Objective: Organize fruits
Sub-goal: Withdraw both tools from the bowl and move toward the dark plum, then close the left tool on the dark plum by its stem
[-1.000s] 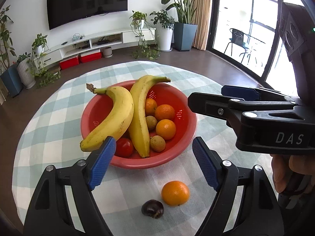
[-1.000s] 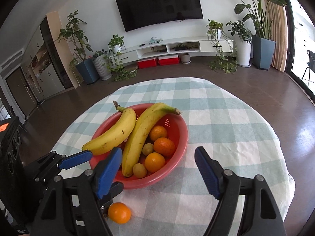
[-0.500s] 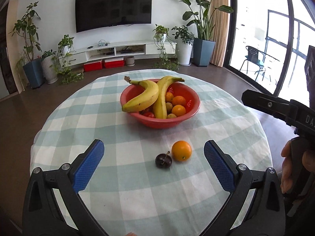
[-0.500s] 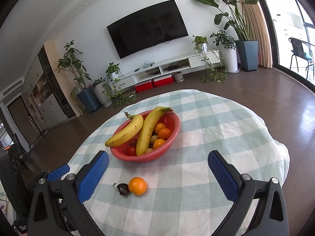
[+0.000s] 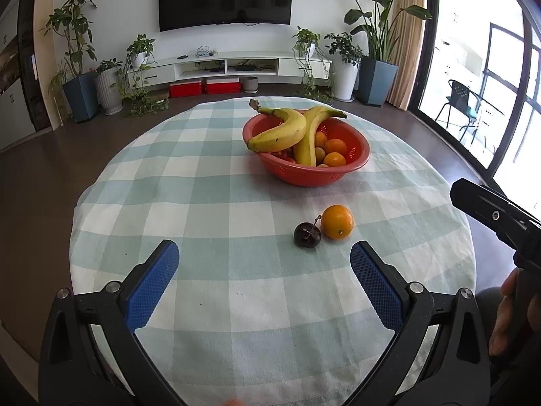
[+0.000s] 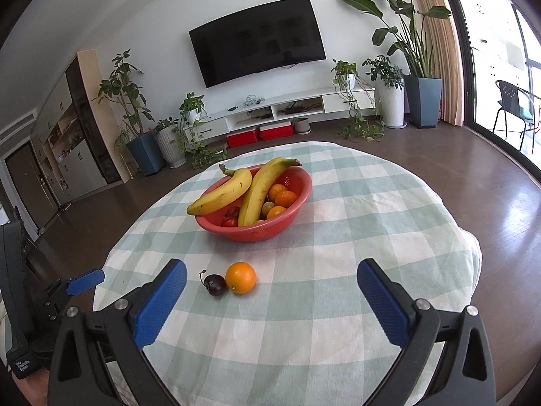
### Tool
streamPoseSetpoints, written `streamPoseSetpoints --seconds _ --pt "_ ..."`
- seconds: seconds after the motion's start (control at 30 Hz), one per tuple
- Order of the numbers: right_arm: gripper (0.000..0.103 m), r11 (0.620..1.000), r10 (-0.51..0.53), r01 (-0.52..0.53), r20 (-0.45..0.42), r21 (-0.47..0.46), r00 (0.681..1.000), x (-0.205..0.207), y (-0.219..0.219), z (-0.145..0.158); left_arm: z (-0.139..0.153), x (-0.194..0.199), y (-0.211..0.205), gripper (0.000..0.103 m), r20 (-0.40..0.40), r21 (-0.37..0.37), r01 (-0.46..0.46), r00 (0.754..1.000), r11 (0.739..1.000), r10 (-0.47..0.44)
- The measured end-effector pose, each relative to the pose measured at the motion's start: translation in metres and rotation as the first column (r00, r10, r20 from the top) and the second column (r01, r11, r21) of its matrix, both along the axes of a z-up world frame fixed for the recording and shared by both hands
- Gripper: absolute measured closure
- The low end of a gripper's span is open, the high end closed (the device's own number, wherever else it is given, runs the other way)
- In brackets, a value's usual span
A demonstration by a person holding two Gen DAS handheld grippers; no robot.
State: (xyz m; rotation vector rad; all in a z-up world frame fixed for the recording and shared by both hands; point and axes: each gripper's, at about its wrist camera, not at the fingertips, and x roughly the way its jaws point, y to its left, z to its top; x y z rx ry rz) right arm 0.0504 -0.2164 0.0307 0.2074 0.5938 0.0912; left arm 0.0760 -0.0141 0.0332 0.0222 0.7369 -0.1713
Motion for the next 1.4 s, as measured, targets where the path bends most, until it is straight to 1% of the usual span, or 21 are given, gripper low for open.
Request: streamPoseSetpoints --seconds 0.2,0.57,0.9,0.97,1.07,1.23,1.27,1.33,1.37,1.4 --pt "0.000 1.000 -0.003 0.003 -0.010 -0.022 1.000 -0.004 0.003 -0.005 -0.009 0.001 -0.002 0.000 -0.023 -0.002 0.004 1.000 1.000 -0.004" --pt "0.000 1.000 0.002 -0.003 -0.053 -0.028 0.999 0.001 0.004 -0.021 -0.028 0.010 -0.002 0.000 -0.064 -0.003 0.016 0.998 1.000 -0.016" --pt "0.000 1.000 -0.004 0.001 -0.074 -0.031 0.997 0.005 -0.001 -0.032 -0.044 0.028 -0.003 0.000 -0.106 -0.020 0.045 0.993 0.999 -0.046" --pt "0.000 1.000 0.001 -0.003 -0.077 -0.024 0.997 0.007 -0.001 -0.034 -0.047 0.033 -0.005 0.000 -0.115 -0.017 0.059 0.992 0.998 -0.061" --pt "0.001 1.000 0.004 -0.006 -0.084 -0.020 0.996 0.009 -0.001 -0.038 -0.053 0.043 -0.011 0.000 -0.141 0.011 0.085 0.987 0.996 -0.083" --pt "0.003 1.000 0.013 -0.015 -0.096 -0.011 0.995 0.012 -0.001 -0.045 -0.061 0.062 -0.019 0.001 -0.162 0.015 0.150 0.976 0.989 -0.146" --pt "0.003 1.000 0.014 -0.015 -0.098 -0.010 0.995 0.012 -0.001 -0.046 -0.062 0.066 -0.022 0.004 -0.165 0.016 0.164 0.973 0.986 -0.159" --pt "0.003 1.000 0.012 -0.013 -0.102 -0.008 0.995 0.013 -0.003 -0.048 -0.065 0.075 -0.027 0.011 -0.186 0.020 0.202 0.963 0.979 -0.195" --pt "0.003 1.000 0.011 -0.012 -0.104 -0.005 0.994 0.013 -0.003 -0.049 -0.067 0.079 -0.029 0.018 -0.196 0.023 0.220 0.958 0.975 -0.212" --pt "0.003 1.000 0.009 -0.010 -0.106 -0.003 0.994 0.014 -0.004 -0.050 -0.068 0.083 -0.031 0.023 -0.206 0.025 0.233 0.953 0.972 -0.223"
